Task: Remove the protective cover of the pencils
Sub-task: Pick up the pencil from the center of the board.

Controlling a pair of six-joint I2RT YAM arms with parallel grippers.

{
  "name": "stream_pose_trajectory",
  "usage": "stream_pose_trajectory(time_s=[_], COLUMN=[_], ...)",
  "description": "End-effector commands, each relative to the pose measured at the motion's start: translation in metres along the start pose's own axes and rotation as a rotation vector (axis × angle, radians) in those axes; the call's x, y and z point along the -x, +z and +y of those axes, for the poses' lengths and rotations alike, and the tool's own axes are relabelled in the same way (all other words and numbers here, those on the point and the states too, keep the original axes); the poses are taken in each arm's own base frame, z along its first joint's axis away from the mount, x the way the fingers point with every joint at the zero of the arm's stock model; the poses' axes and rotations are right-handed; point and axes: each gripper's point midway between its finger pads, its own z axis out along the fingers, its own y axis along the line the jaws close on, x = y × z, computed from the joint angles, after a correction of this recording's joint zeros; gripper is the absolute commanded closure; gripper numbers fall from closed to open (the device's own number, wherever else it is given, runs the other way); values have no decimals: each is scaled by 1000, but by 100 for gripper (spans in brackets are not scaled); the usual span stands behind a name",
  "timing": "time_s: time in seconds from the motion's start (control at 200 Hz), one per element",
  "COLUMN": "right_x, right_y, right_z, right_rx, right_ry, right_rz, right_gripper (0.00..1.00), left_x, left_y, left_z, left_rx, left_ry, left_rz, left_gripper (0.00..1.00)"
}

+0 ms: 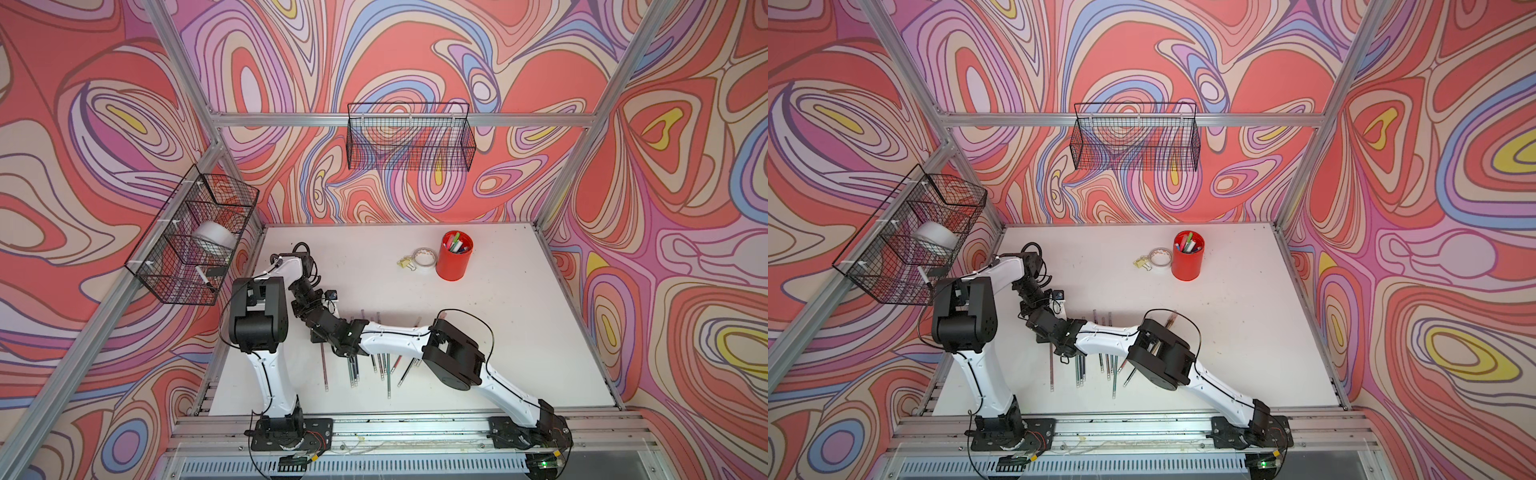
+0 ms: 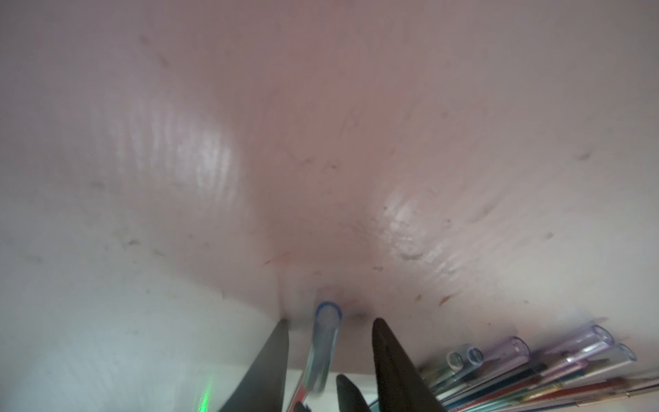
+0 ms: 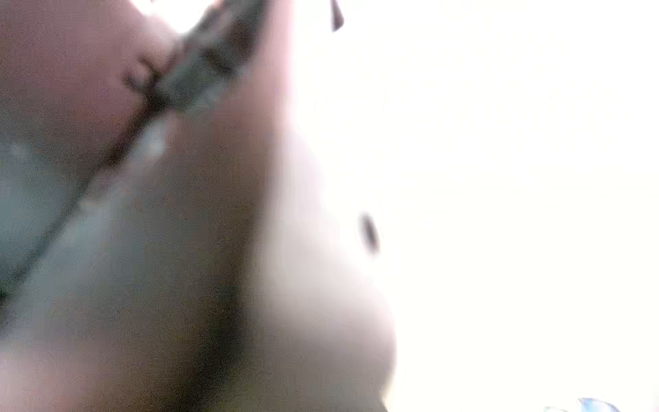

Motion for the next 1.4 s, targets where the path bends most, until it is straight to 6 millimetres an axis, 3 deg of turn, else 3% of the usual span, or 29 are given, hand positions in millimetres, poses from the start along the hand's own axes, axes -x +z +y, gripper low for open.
stream_pose_trajectory(time_s=[0.0,0.125,0.356,0.601,0.766,1.097,1.222,1.397], right_x=[-7,-8,9,28,23,-15,-26,-39], right_y=[-1,-2,-17,-60,-83,-116,-123,-126], right_z=[-24,-22,-3,30,19,-20,-27,-37], right_rx=[-79,-57,-3,45,-16,-148,-165,-219], right_ry=[-2,-3,-16,-59,-44,-18,-13,-25], right_rz=[32,32,15,-31,-11,87,127,183], right_gripper=[81,80,75,70,71,74,73,73], left_x=[-7,-7,-7,-6,-5,-3,-8,-54], left_y=[3,3,-1,-8,-21,-78,-111,-165], left_z=[6,6,2,-5,-15,-18,-2,31], left_rx=[34,28,10,-29,-88,-169,-162,-97], left_ry=[0,1,7,20,43,75,79,100], left_rz=[26,27,14,-8,-40,-226,-352,-535], left_gripper=[59,59,58,55,52,43,41,28])
